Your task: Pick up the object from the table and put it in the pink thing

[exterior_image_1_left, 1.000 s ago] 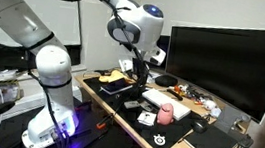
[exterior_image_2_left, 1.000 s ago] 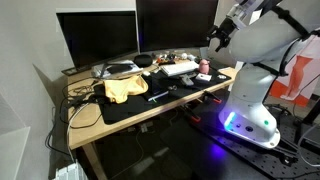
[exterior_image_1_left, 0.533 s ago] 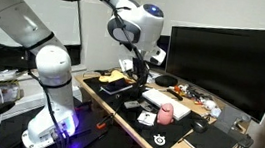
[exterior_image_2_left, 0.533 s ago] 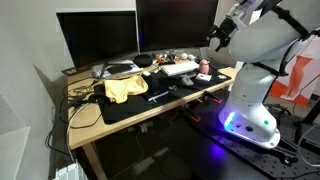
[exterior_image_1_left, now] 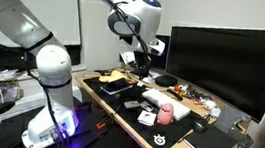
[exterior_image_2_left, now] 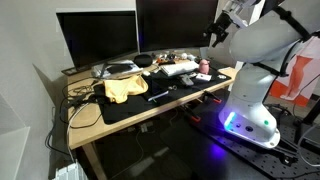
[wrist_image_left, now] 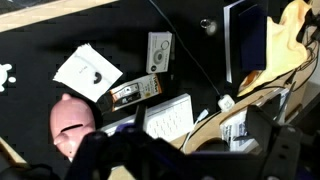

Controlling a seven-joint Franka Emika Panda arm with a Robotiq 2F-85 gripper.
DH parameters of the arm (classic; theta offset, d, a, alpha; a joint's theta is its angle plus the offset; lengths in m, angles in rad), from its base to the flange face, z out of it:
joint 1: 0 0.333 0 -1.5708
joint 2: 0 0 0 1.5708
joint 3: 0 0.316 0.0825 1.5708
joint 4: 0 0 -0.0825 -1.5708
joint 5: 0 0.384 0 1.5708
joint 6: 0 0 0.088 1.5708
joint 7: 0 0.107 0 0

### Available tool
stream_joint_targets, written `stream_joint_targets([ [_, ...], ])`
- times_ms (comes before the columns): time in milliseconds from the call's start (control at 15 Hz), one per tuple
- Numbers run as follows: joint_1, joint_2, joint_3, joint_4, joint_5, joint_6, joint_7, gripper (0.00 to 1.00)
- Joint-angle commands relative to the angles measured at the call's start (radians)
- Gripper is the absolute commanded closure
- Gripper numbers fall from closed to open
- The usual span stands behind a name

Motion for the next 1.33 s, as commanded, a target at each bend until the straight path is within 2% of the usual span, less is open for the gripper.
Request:
stream_joint_targets([
  [0, 0.017, -0.036, 0.060, -0.001, -0.044, 0.060, 0.090, 0.00],
  [333, 0.044, -0.032, 0.134, 0.005, -0.088, 0.144, 0.204, 0.00],
  [667, 0.059, -0.020, 0.184, 0.028, -0.187, 0.100, 0.264, 0.00],
  [1133, 0.067, -0.011, 0.200, 0.045, -0.290, 0.028, 0.273, 0.00],
  [1267, 0.077, -0.022, 0.177, 0.020, -0.281, 0.062, 0.249, 0.00],
])
